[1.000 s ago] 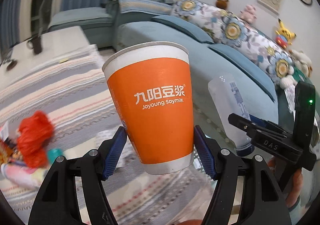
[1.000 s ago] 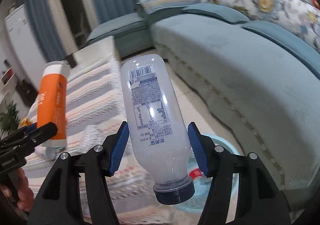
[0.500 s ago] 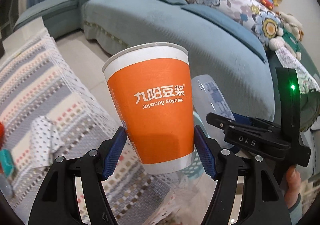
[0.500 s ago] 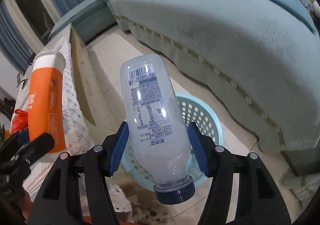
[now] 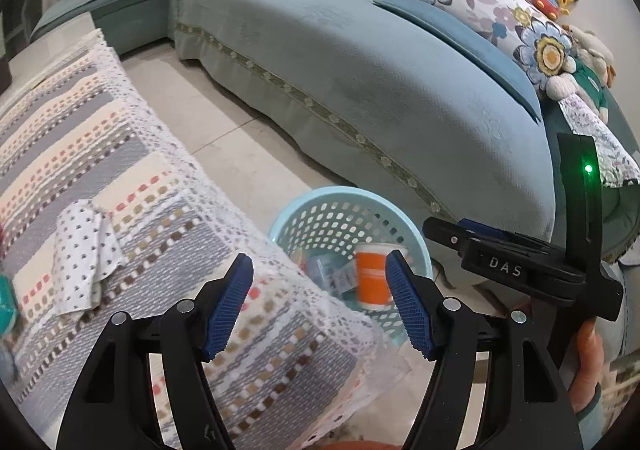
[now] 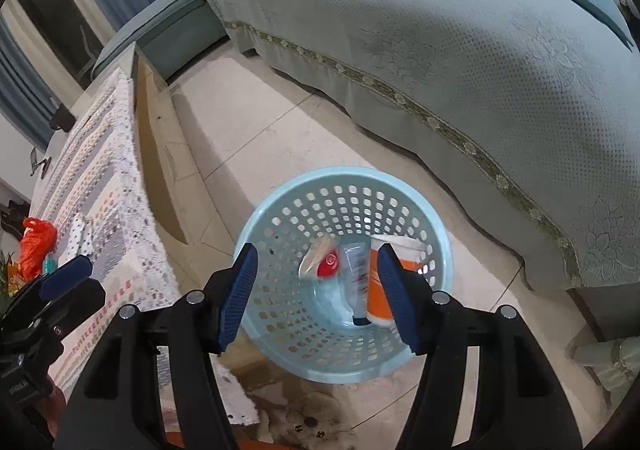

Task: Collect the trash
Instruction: 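Carry bottle and orange cup over the wastebasket and open both tools, then grasp the polka-dot tissue with the right tool while the left tool grasps the pink bottle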

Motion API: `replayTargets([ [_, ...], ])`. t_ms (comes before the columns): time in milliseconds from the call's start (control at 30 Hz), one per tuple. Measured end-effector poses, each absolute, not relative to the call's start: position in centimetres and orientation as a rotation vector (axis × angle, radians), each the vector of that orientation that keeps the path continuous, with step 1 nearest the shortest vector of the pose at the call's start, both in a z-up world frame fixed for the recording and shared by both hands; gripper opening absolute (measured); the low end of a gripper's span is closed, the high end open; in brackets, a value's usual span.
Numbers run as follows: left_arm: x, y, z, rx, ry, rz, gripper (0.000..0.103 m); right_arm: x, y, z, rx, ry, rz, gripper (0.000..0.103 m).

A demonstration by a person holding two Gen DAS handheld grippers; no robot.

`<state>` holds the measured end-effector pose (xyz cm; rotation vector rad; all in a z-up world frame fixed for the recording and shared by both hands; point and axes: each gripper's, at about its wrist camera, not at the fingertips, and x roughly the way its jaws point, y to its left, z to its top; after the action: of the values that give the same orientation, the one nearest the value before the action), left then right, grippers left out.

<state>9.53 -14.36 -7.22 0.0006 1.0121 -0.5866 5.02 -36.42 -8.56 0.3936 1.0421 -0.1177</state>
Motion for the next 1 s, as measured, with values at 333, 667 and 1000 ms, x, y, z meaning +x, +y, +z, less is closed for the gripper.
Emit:
replayTargets([
  [333,8.1,-7.3,-2.7,-0.064,0.913,-0.451,0.067,5.0,-30.2,-2.5,0.288,0.918,0.03,0.045],
  [667,7.2,7.7,-0.6,-0.223,0.84,-0.067,0.067,6.0,-18.5,1.7,0.197,0.843,0.259,0.042],
  [1000,7.2,20.6,-3.9,-0.504,0.895,0.192,0.077,6.3,-10.3,-1.4,0.165,0.864,0.361,0.042],
])
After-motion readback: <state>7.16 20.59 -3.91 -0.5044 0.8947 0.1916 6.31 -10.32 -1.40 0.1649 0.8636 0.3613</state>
